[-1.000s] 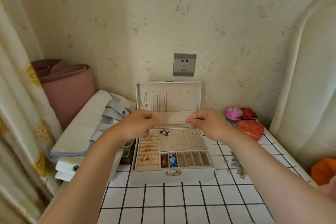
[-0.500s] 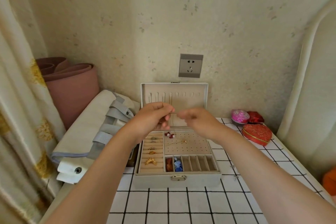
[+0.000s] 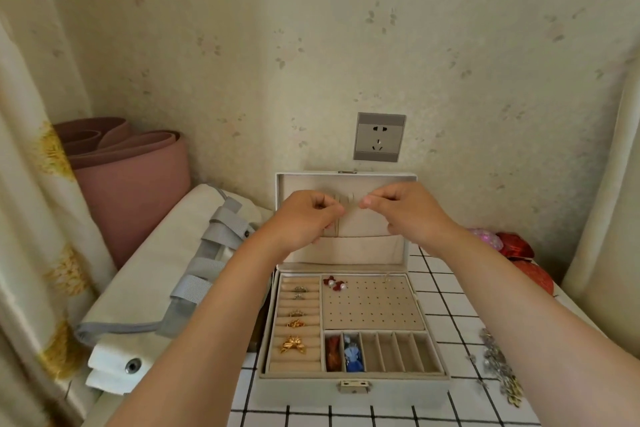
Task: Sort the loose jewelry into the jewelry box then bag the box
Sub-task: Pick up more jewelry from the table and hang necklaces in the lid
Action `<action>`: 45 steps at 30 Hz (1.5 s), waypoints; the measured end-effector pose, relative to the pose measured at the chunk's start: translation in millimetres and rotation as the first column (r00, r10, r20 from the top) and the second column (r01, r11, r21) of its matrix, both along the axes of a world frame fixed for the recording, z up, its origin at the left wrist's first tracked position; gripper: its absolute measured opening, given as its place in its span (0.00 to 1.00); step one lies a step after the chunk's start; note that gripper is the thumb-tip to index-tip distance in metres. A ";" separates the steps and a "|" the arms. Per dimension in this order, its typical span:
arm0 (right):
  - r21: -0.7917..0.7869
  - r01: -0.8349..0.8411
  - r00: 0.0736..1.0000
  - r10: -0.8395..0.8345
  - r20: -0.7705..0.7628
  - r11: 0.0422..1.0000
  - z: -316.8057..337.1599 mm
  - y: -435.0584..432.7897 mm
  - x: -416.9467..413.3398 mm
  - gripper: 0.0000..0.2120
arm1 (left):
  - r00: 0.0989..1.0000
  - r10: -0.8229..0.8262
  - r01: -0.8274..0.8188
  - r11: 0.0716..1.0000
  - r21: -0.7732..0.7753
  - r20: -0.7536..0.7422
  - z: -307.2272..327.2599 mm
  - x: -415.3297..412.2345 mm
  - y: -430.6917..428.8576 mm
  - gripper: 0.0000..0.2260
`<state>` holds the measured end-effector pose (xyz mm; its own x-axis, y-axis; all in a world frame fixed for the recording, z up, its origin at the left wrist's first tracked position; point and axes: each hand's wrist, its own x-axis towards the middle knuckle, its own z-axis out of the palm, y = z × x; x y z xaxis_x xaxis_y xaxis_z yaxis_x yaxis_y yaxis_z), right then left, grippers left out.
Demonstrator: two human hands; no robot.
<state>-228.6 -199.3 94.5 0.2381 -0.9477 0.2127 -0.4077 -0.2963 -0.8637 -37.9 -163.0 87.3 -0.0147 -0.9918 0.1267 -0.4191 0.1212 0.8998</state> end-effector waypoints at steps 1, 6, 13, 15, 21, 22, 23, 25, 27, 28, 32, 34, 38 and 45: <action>-0.041 0.040 0.999 -0.039 0.030 0.998 -2.9 -5.2 1.0 0.04 | 1.000 0.025 -0.025 0.999 -0.020 0.015 -2.5 -1.6 -4.5 0.08; -0.203 0.219 0.975 -0.207 0.081 0.954 -18.9 -22.2 13.7 0.04 | 0.941 0.274 -0.215 0.937 -0.275 0.197 -19.2 -11.3 -20.3 0.11; -0.279 0.440 0.896 -0.397 0.199 0.853 -29.9 -28.3 30.6 0.08 | 0.891 0.441 -0.373 0.848 -0.376 0.111 -28.8 -23.6 -27.9 0.17; -0.294 0.468 0.882 -0.421 0.210 0.834 -34.3 -29.1 33.7 0.08 | 0.878 0.469 -0.410 0.841 -0.354 0.099 -29.5 -26.3 -29.0 0.20; -0.355 0.488 0.873 -0.447 0.196 0.797 -40.2 -29.9 38.6 0.08 | 0.848 0.527 -0.492 0.819 -0.295 0.050 -29.0 -35.3 -26.9 0.22; -0.353 0.492 0.870 -0.449 0.201 0.796 -40.2 -29.7 38.6 0.08 | 0.846 0.532 -0.501 0.815 -0.291 0.035 -28.7 -36.2 -27.1 0.22; -0.352 0.496 0.868 -0.451 0.206 0.794 -40.0 -29.1 38.5 0.08 | 0.844 0.536 -0.504 0.813 -0.292 0.035 -28.5 -37.0 -27.1 0.21; -0.358 0.493 0.870 -0.454 0.193 0.793 -40.3 -28.5 38.2 0.08 | 0.845 0.531 -0.493 0.821 -0.289 0.067 -29.0 -38.3 -26.2 0.21; -0.369 0.467 0.882 -0.451 0.134 0.804 -41.4 -27.6 37.8 0.08 | 0.847 0.521 -0.482 0.835 -0.265 0.103 -31.1 -37.1 -26.6 0.21; -0.371 0.447 0.890 -0.445 0.097 0.814 -42.7 -26.7 37.5 0.08 | 0.849 0.516 -0.479 0.842 -0.248 0.115 -31.7 -35.8 -26.7 0.21; -0.409 0.349 0.925 -0.380 0.007 0.843 -49.4 -21.1 34.1 0.09 | 0.880 0.457 -0.431 0.882 -0.189 0.125 -29.0 -31.5 -25.6 0.21; -0.383 0.308 0.941 -0.337 -0.011 0.871 -50.3 -19.5 31.1 0.10 | 0.911 0.403 -0.390 0.911 -0.135 0.091 -26.4 -28.8 -24.3 0.22; -0.128 0.135 0.986 -0.146 -0.078 0.983 -45.0 -8.6 25.6 0.20 | 0.973 0.210 -0.209 0.978 0.019 -0.092 -15.7 -24.3 -18.0 0.18; 0.409 -0.206 0.969 0.128 0.210 0.889 -40.8 10.6 19.0 0.15 | 0.993 0.072 -0.065 0.996 0.066 -0.094 -10.4 -28.6 3.6 0.13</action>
